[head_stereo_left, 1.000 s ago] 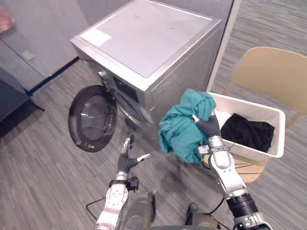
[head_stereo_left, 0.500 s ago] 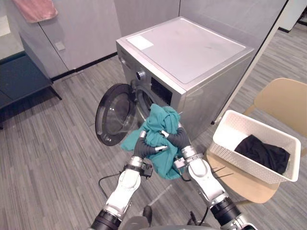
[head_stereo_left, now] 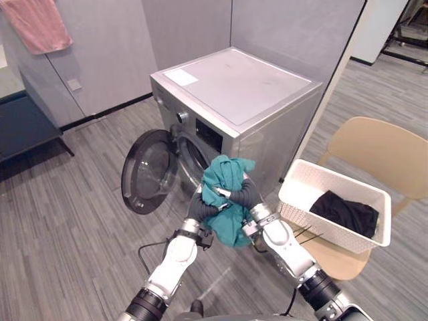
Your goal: Pick up the laundry basket with both hands and put the clothes into the washing machine.
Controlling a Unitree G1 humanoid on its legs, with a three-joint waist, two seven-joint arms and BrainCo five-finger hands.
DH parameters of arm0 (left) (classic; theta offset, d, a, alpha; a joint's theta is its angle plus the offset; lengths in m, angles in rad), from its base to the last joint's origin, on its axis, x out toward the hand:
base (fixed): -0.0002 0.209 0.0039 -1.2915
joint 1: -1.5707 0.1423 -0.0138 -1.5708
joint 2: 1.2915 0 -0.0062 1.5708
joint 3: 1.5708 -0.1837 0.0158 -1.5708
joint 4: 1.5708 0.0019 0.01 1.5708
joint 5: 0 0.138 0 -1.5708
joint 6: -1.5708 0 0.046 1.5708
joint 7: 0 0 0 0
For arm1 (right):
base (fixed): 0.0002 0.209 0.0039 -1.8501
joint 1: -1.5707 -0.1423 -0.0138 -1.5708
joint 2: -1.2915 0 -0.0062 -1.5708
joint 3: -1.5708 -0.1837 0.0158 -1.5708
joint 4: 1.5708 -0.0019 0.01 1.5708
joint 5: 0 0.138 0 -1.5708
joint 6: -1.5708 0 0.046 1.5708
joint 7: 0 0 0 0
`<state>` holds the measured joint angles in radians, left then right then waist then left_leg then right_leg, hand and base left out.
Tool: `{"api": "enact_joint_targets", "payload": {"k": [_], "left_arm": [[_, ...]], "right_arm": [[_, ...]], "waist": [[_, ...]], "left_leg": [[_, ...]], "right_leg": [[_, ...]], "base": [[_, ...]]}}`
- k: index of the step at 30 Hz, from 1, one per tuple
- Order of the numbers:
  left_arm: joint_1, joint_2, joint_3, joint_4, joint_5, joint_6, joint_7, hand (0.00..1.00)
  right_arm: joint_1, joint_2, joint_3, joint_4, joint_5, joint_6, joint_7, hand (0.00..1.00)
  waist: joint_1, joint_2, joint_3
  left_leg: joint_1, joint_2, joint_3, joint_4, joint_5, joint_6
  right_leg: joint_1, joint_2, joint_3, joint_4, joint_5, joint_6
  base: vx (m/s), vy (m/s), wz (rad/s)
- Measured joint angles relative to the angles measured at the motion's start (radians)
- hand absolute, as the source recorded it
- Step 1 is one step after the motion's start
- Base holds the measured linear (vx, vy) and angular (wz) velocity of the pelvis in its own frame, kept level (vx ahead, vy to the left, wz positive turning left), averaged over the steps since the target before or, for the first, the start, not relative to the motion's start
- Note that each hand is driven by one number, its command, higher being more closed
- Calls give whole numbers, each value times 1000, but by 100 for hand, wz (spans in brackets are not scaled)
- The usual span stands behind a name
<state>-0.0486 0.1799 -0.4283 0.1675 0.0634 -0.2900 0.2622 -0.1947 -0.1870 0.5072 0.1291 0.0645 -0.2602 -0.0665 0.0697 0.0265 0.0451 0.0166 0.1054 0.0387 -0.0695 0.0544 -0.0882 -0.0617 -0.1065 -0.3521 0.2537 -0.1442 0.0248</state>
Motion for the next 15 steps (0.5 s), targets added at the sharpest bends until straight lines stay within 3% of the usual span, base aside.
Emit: {"api": "enact_joint_targets", "payload": {"k": [5, 8, 12, 15], "left_arm": [[72, -22, 13, 3, 32, 3, -20, 100], [117, -64, 108, 41, 29, 14, -19, 100], [165, -45, 238, 81, 26, 17, -20, 100], [205, -26, 276, 128, 18, 21, -25, 100]], "right_arm": [[127, 5, -91, -35, -156, -5, 0, 0], [226, -4, -160, -34, -249, -3, -8, 0], [334, -13, -282, 34, -320, -2, -27, 0], [353, -15, -351, 140, -338, 9, -39, 0]], "waist": [[-1, 0, 0], [0, -2, 0], [-5, -4, 0], [-6, -9, -1]], "left_leg": [[3, 0, 0, -2, 2, -2], [14, 0, 3, -13, 2, -2], [14, 1, 4, -19, 3, -4], [-6, 0, -4, -17, 3, -4]], "right_leg": [[-13, 2, 29, 31, -21, -4], [-13, 2, 38, 42, -32, 1], [-14, 12, 39, 29, -31, 0], [-24, 13, 29, 17, -30, 0]], "base": [[38, -39, 0], [44, -31, -3], [40, -28, -2], [52, -17, 8]]}}
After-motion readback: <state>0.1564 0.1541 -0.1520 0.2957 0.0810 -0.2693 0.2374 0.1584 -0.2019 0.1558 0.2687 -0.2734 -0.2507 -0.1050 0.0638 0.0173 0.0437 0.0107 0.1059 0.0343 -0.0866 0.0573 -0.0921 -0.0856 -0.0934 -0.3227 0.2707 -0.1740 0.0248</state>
